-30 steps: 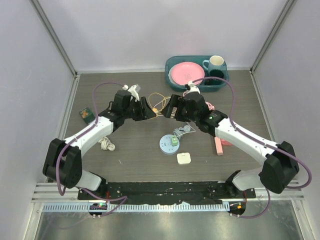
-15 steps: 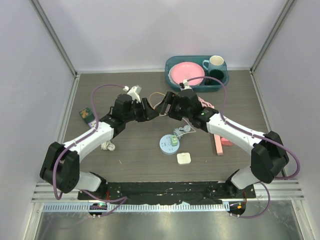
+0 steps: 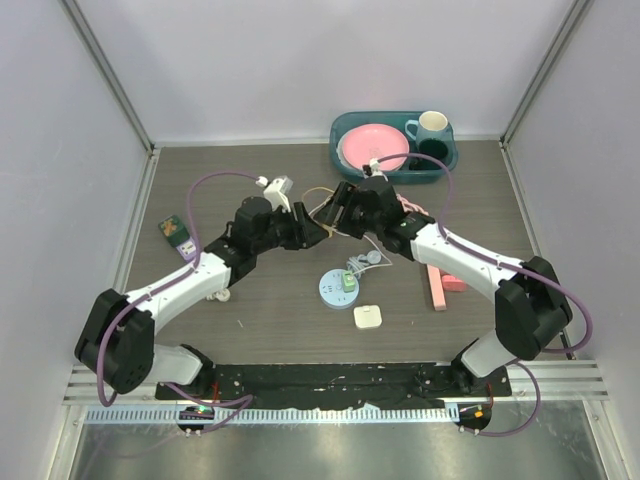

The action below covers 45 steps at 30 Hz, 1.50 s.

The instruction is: Insert the plug

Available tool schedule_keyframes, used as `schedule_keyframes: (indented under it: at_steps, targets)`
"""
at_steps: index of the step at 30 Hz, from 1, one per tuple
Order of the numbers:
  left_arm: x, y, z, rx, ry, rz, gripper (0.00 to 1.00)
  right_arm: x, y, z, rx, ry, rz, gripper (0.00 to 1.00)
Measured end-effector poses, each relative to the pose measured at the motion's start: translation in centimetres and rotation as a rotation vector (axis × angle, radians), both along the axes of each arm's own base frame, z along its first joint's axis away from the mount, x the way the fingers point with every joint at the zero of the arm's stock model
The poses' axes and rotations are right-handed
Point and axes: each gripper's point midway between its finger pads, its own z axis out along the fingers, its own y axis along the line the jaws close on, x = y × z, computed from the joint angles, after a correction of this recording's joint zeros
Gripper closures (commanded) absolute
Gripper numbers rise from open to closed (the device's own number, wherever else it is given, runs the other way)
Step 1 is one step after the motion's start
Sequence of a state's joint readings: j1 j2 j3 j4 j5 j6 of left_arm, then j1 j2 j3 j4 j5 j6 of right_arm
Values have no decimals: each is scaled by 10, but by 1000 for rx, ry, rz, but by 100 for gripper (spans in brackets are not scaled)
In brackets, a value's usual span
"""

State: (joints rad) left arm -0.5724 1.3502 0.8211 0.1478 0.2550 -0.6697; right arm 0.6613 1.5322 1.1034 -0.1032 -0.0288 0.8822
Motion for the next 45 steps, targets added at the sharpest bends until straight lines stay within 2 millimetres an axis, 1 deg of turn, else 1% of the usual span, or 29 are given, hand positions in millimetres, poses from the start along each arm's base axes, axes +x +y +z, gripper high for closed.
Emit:
schedule_keyframes:
  at_steps: [1, 2, 4, 6, 10, 12, 14, 15, 16, 17, 18, 19, 20, 21, 24, 25, 27, 30, 31, 34, 37, 40, 45]
  targets:
    - [0, -1, 2, -6, -7, -1, 73, 1, -1, 1, 3, -1, -4, 42]
    - [0, -1, 4, -12, -13, 0, 73, 2, 0, 2, 8, -4, -5, 44]
    - [1, -2, 5, -18, -18, 1, 72, 3, 1, 4, 20, -9, -4, 48]
    - [0, -2, 4, -19, -14, 2, 71, 3, 3, 6, 31, -8, 5, 49]
    - [1, 0, 0, -11, -8, 23, 70, -2, 11, -5, 35, 33, 54, 51]
    - [1, 3, -5, -1, 7, 38, 68, -4, 15, -12, 36, 57, 78, 52]
    - [0, 5, -11, 9, 22, 49, 65, -7, 17, -18, 33, 81, 99, 60]
    - [-1, 5, -12, 12, 28, 49, 61, -9, 18, -20, 31, 90, 108, 66]
    - [-3, 5, -14, 14, 33, 47, 58, -10, 18, -21, 29, 96, 118, 82]
    - [-4, 4, -15, 16, 36, 45, 55, -11, 18, -20, 19, 93, 129, 90]
    - [-4, 4, -16, 17, 36, 44, 48, -12, 16, -22, 2, 94, 134, 95]
    - [-5, 4, -16, 16, 38, 43, 43, -12, 15, -23, -6, 96, 137, 99]
    - [-5, 4, -16, 14, 38, 43, 38, -12, 14, -23, -16, 98, 144, 99]
    - [-4, 4, -15, 14, 34, 45, 28, -12, 14, -22, -25, 96, 149, 99]
    - [-4, 9, -15, 26, 20, 64, 15, -13, 12, -16, -62, 90, 170, 99]
    - [-4, 11, -14, 31, 11, 74, 14, -14, 11, -13, -77, 88, 179, 99]
    - [-5, 18, -8, 48, -17, 89, 7, -15, 11, -8, -99, 79, 197, 99]
    - [-8, 35, 9, 91, -89, 130, 3, -18, 12, -3, -149, 73, 227, 99]
    - [-9, 43, 15, 112, -118, 149, 0, -21, 11, -4, -173, 76, 238, 99]
    - [-12, 68, 34, 174, -202, 208, 0, -27, 10, -11, -248, 95, 268, 99]
    - [-18, 96, 47, 261, -276, 268, 0, -37, 6, -28, -335, 141, 296, 99]
    - [-25, 121, 57, 358, -346, 306, 0, -52, 6, -48, -411, 193, 336, 99]
    - [-37, 153, 75, 472, -448, 345, 1, -79, 4, -72, -511, 270, 392, 99]
